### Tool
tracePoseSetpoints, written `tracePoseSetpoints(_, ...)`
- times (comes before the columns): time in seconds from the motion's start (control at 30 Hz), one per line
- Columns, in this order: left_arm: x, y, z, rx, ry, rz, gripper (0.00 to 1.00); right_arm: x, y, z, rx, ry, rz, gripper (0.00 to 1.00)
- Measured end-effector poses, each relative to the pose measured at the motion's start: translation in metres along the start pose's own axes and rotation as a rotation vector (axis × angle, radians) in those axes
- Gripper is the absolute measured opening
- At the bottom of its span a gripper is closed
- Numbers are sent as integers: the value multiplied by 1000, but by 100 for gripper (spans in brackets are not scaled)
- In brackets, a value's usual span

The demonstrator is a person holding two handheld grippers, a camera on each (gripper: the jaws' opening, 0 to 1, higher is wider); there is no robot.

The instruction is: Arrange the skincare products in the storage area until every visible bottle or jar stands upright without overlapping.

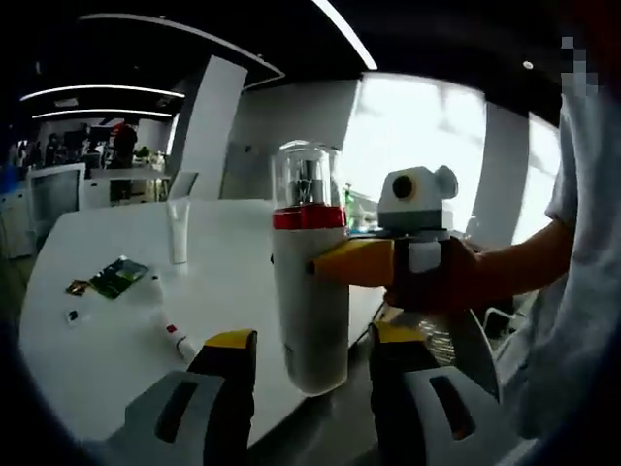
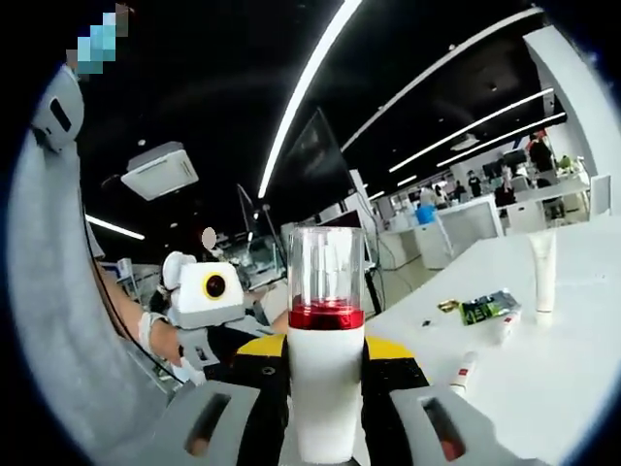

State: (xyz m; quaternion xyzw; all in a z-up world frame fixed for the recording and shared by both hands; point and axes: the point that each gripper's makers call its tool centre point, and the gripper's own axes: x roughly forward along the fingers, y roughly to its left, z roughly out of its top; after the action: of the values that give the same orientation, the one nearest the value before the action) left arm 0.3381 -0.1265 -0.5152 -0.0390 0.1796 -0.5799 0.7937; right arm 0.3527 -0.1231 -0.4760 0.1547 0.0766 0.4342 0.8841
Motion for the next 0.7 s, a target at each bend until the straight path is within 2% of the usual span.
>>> tracePoseSetpoints(0.17, -3, 0, 7, -105, -36, -38, 45, 1, 13, 5, 18, -28, 57, 21)
tracePoseSetpoints(0.27, -3, -6, 8, -157, -38, -95, 46, 2, 25, 9, 34, -47, 117, 21)
tracePoseSetpoints(0.4, -3, -14, 7, -168, -26, -137, 44, 4, 37, 7, 50, -38, 181, 21)
tracePoseSetpoints(0.7, -7, -41, 3, -228, 16, -307, 32, 7, 58, 2, 80, -13, 293, 21)
